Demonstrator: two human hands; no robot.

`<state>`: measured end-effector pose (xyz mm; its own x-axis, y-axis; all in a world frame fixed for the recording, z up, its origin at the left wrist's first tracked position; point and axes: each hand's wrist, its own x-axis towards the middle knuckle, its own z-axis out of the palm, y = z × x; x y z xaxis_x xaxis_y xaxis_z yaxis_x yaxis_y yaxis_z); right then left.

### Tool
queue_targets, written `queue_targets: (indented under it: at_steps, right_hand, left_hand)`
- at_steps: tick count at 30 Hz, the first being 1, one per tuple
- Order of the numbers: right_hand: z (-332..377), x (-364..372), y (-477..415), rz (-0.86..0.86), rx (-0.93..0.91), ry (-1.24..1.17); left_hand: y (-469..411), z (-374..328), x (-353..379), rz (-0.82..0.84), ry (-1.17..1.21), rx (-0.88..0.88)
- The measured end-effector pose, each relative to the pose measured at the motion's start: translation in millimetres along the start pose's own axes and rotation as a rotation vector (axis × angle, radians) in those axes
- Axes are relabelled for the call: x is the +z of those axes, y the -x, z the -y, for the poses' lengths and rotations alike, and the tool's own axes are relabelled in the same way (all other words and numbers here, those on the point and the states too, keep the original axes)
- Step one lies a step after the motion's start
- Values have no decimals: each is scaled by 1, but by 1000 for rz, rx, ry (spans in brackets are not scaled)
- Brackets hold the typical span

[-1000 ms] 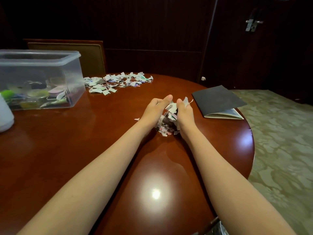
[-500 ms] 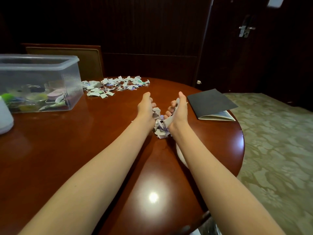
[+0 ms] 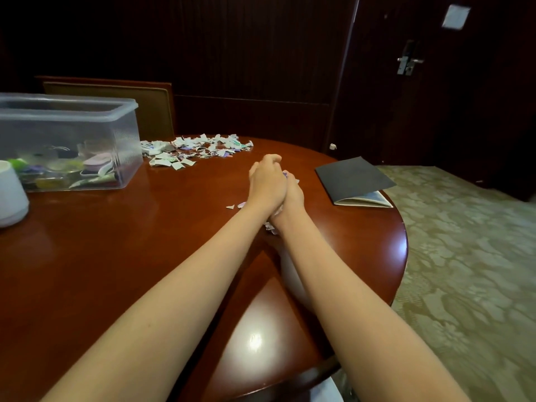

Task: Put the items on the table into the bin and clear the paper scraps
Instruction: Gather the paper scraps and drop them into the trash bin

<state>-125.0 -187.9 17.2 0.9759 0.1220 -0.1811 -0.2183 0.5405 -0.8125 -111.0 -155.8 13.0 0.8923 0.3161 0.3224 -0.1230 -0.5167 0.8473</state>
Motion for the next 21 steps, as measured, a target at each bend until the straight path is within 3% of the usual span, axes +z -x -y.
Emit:
queue_targets:
  at_steps: [2,4,8,12,17,19,21]
  right_hand:
    - [-3,-6,4,43,33,-198]
    - [-4,-5,10,90,76,-334]
    - [-7,1,17,24,-35,-2]
    - [-4,7,16,-32,-17,67]
    - [5,7,12,-127,-90,-231]
    - [7,6,11,-149,-154,-201]
    - [7,4,14,-157,-234,-108]
  left_hand:
    - [0,4,-2,59,-235,32]
    - [1,7,-4,88,-297,28]
    - [-5,17,-4,128,-194,-80]
    - [3,12,-15,101,195,-210]
    - [20,-4,-28,8,872,-523]
    - [28,-11,-33,14,1151,-649]
    - [36,-17,-34,20,1218,-673]
